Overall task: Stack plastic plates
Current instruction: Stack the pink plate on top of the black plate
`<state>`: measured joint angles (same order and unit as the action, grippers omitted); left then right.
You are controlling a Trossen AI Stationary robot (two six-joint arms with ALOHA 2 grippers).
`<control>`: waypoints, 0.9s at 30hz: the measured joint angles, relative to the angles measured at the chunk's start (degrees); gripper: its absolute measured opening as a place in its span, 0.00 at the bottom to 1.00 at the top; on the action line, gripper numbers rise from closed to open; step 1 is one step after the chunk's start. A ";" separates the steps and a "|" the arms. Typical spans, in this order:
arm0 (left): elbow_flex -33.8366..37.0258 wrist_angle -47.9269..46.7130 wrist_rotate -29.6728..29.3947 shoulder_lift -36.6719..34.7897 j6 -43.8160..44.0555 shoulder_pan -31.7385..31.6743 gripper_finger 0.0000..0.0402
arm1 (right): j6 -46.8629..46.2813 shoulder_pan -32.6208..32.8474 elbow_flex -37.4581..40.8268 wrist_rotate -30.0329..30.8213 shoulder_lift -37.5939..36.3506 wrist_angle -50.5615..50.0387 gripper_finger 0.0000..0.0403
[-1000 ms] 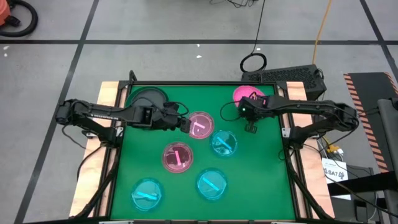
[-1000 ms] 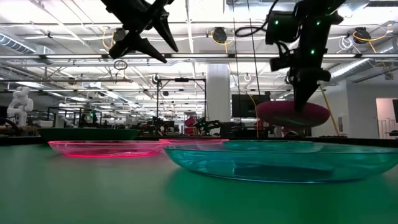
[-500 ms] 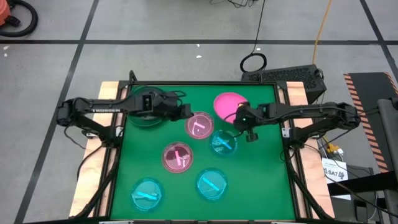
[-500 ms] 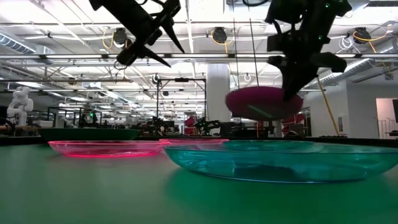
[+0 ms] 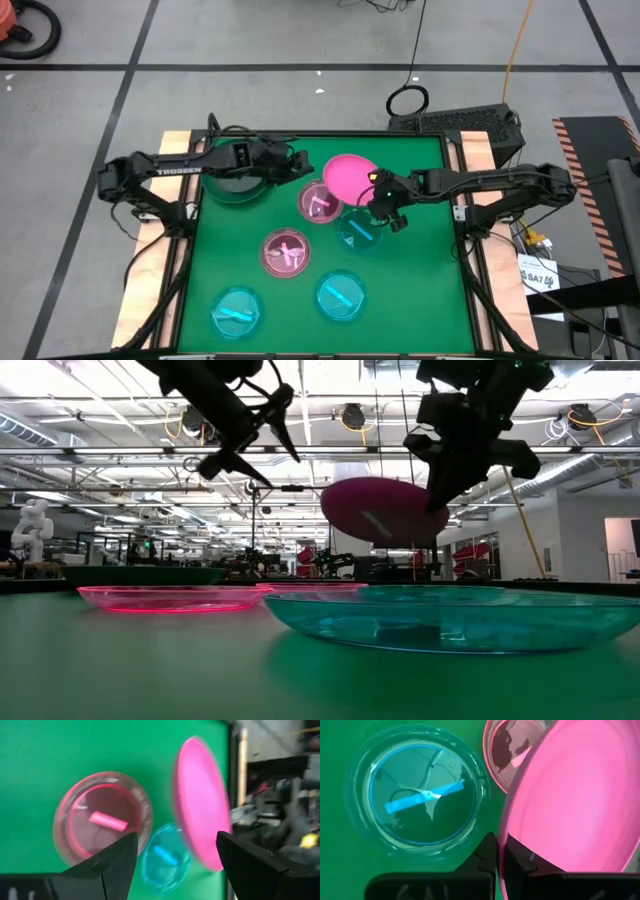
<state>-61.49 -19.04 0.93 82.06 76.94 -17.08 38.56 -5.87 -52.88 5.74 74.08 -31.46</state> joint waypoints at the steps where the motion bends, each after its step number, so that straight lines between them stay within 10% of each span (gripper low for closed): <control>1: -0.02 0.77 0.37 0.58 0.14 -0.42 0.69 | 0.70 0.00 0.00 0.00 0.28 0.49 0.01; 15: 0.02 15.95 4.23 12.66 3.74 -1.00 0.67 | 6.06 0.00 0.00 0.05 1.33 3.49 0.02; 27: 0.00 19.37 6.06 14.86 4.80 -0.96 0.33 | 9.29 0.00 0.00 0.24 1.29 4.00 0.02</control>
<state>-61.49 0.33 6.98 96.92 81.73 -18.04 47.86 -5.87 -52.88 5.98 75.37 -27.47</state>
